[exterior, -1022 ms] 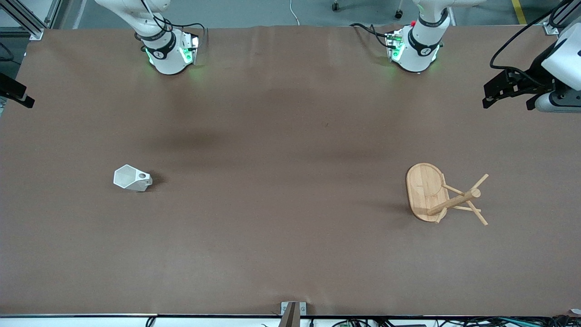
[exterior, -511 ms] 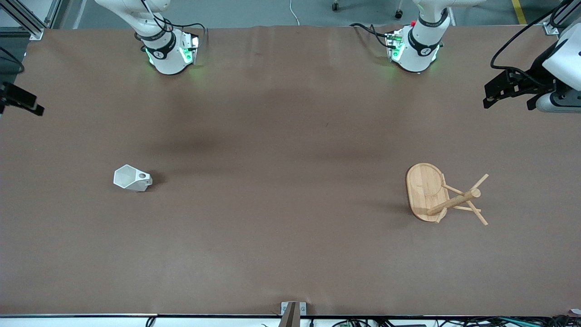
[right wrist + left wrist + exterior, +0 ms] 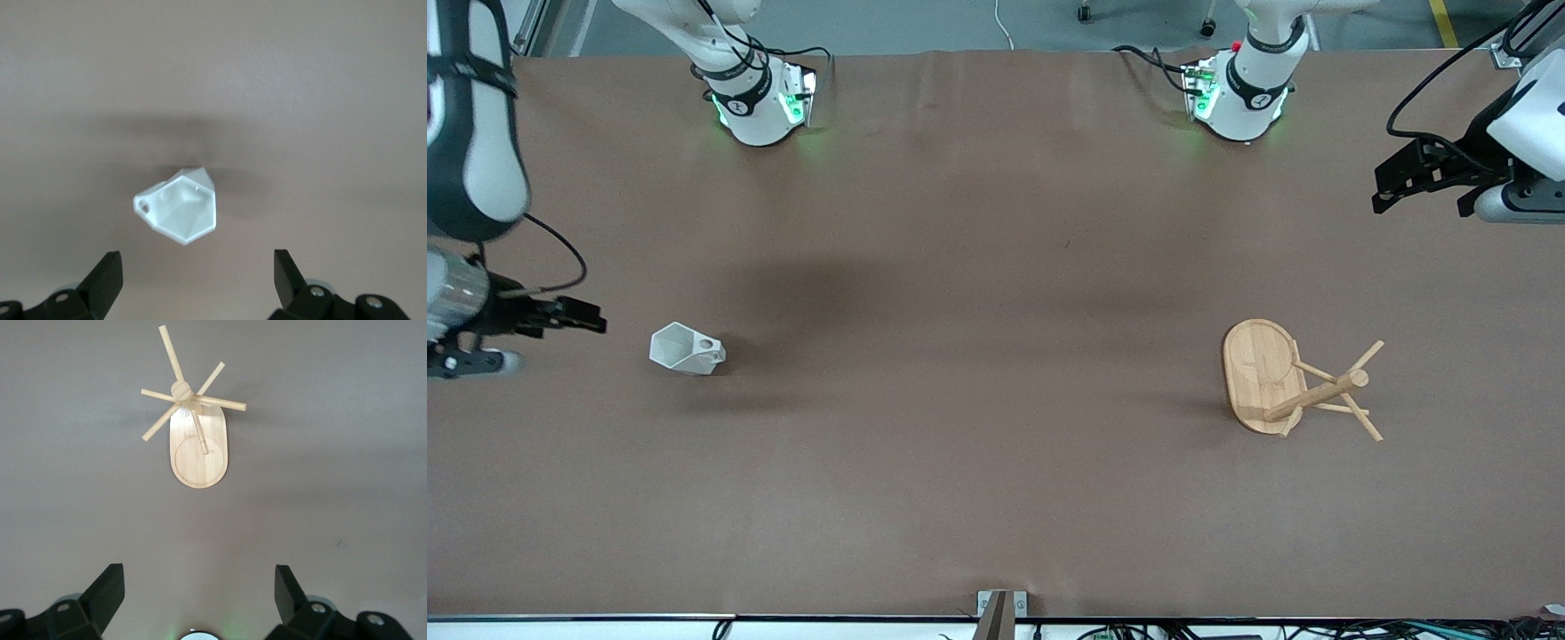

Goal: Hang cup on rack
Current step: 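Close the right gripper on the white cup's base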

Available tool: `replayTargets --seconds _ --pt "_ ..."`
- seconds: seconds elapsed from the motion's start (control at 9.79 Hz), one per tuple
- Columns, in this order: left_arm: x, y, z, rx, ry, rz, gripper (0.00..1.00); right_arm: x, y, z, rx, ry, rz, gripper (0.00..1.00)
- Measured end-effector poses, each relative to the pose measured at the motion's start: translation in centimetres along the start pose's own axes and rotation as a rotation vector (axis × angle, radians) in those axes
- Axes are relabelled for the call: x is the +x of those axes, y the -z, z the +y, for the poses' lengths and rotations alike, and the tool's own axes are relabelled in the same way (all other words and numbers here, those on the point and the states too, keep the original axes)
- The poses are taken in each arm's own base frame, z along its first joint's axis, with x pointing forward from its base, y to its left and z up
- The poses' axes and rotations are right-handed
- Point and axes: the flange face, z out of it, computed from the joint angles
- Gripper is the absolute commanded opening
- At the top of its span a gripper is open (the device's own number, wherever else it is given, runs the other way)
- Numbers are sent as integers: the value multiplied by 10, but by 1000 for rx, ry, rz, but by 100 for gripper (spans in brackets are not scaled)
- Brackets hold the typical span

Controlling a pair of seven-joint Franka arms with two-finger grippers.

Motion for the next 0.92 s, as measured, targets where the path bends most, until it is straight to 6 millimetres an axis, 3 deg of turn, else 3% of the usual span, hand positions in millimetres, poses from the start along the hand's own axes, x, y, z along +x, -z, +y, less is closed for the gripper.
replayTargets --seconds 0.2,0.51,0.72,0.92 --pt "0 0 0 0 0 -1 99 -3 -65 4 -8 57 22 99" --pt "0 -1 -1 0 1 -1 99 -21 -125 8 -21 105 52 93" --pt "0 -1 -1 0 1 -1 99 -27 -155 7 -23 122 51 77" --pt "1 -1 -1 0 1 -2 99 -25 -174 8 -24 129 53 49"
